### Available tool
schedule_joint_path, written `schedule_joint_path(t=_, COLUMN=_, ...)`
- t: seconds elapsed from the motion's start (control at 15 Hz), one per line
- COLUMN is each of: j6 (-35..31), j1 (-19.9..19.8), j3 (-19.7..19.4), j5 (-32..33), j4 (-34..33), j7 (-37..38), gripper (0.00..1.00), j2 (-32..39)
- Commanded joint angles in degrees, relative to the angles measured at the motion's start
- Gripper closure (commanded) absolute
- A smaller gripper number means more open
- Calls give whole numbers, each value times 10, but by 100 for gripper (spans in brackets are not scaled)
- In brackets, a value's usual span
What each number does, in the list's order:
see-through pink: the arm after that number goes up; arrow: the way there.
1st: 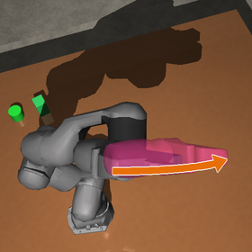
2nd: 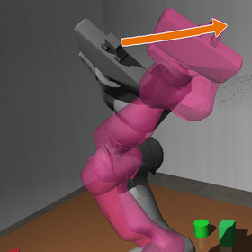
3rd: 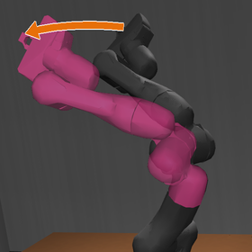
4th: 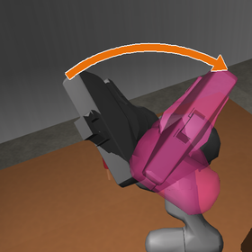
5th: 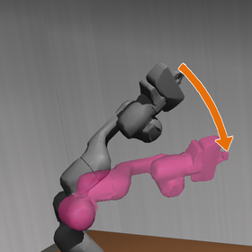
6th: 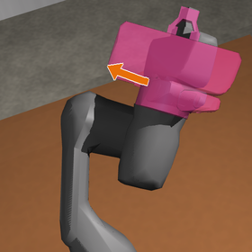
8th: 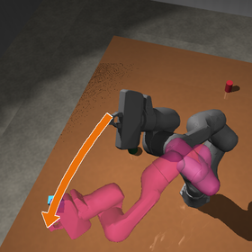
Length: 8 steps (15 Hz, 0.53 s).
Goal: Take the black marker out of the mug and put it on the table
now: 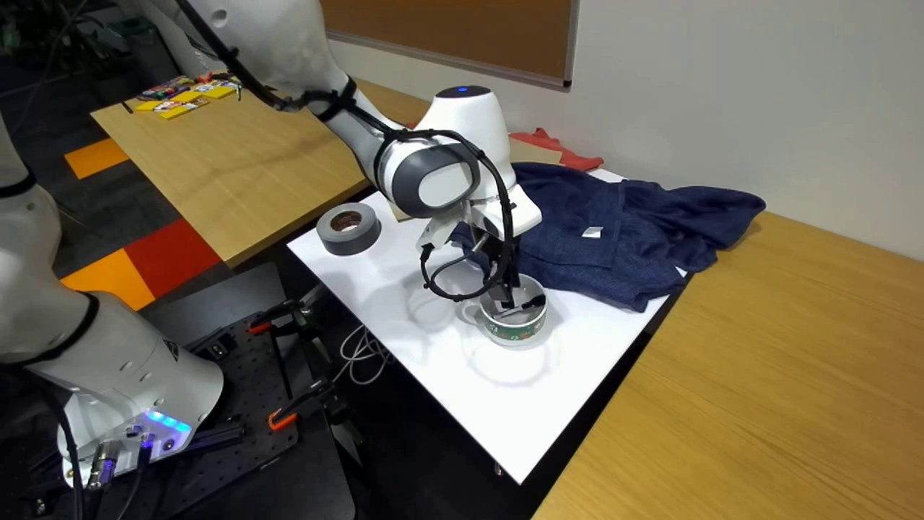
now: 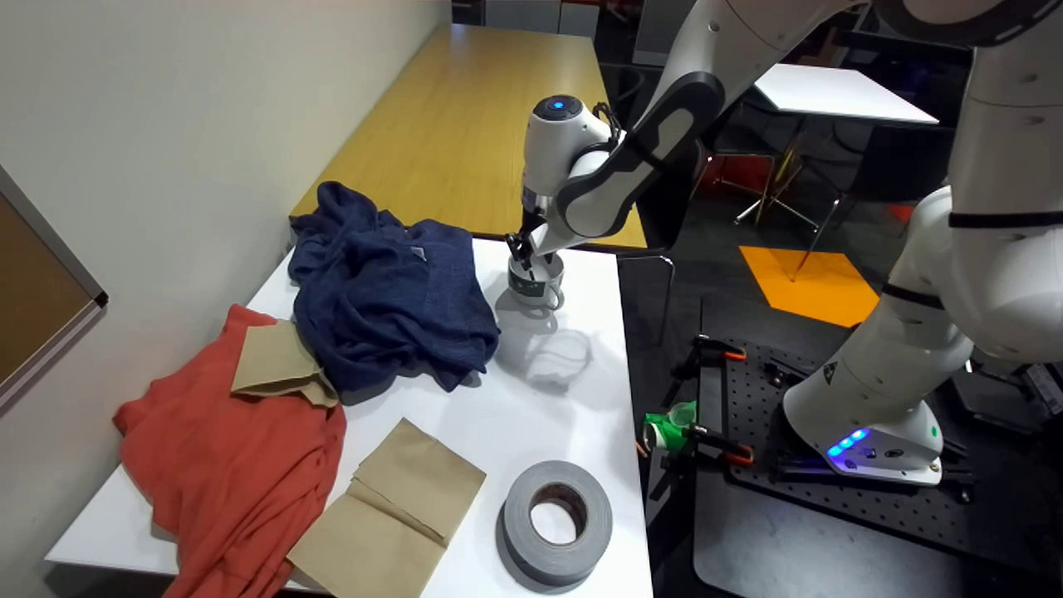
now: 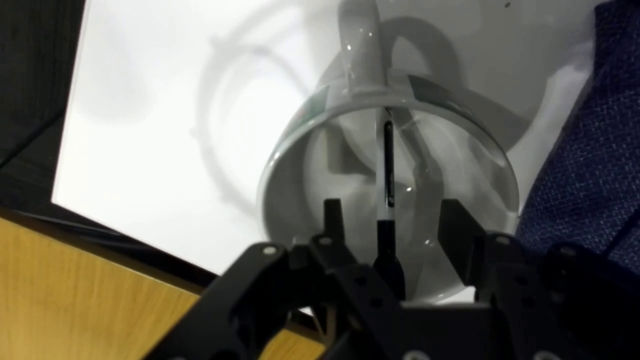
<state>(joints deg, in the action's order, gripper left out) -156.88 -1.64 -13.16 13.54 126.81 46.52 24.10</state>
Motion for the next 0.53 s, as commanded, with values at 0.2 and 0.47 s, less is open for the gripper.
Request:
schedule_joint_path(t=0.2, j6=-14, j1=14, j3=-19, j5=-35, j4=-37, j7=-17, gripper=43, j2=45)
schedule_joint_path(t=0.47, j6=-16, j1=19, j3=-29, j5=-37, j4=-53, j7=-16, gripper=71, j2=66)
